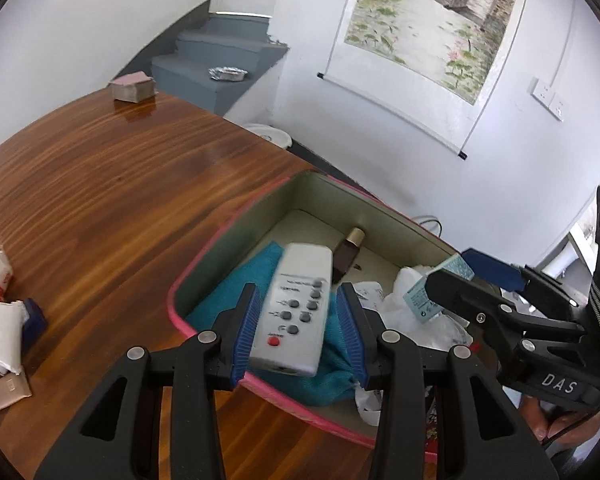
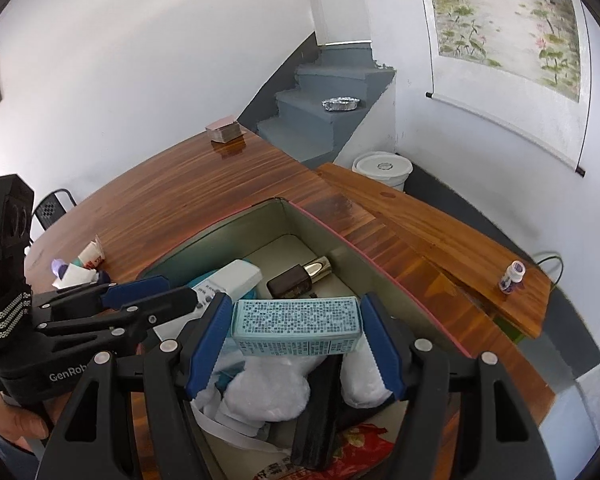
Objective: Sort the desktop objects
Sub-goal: 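Carry the remote and teal box to the tin box and release both, then withdraw both tools from the tin box back over the pile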
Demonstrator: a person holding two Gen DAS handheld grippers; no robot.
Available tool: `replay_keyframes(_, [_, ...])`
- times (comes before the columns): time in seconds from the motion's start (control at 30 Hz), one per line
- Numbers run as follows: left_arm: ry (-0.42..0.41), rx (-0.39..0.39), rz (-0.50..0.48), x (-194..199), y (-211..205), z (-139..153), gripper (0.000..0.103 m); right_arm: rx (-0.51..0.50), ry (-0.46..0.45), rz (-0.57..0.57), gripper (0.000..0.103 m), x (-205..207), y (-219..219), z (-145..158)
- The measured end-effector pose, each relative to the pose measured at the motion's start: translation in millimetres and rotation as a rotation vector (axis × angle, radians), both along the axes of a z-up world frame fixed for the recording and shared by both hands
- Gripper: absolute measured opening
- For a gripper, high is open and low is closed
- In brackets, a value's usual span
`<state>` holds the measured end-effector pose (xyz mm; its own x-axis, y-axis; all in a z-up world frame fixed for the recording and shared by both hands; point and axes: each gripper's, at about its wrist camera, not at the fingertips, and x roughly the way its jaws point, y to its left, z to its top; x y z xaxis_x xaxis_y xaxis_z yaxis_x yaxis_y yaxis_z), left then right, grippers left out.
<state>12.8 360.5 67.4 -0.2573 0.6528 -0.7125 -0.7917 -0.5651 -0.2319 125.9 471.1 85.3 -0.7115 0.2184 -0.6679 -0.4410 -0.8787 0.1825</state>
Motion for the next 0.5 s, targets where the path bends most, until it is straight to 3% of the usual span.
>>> replay_keyframes(0.13, [0.018, 0.037, 0.037, -5, -17, 12, 0.057, -0.007, 0.056, -0.016, 0.071, 8, -4, 8])
replay_keyframes(0.3, [0.045, 0.06, 0.066, -8, -45, 26, 0.057, -0.003, 0.091, -0.014, 0.071, 13, -12, 20])
replay_keyframes(0.5, [0.118, 0.042, 0.108, -12, -84, 37, 0.057, -0.004, 0.045, -0.065, 0.071, 25, -20, 14])
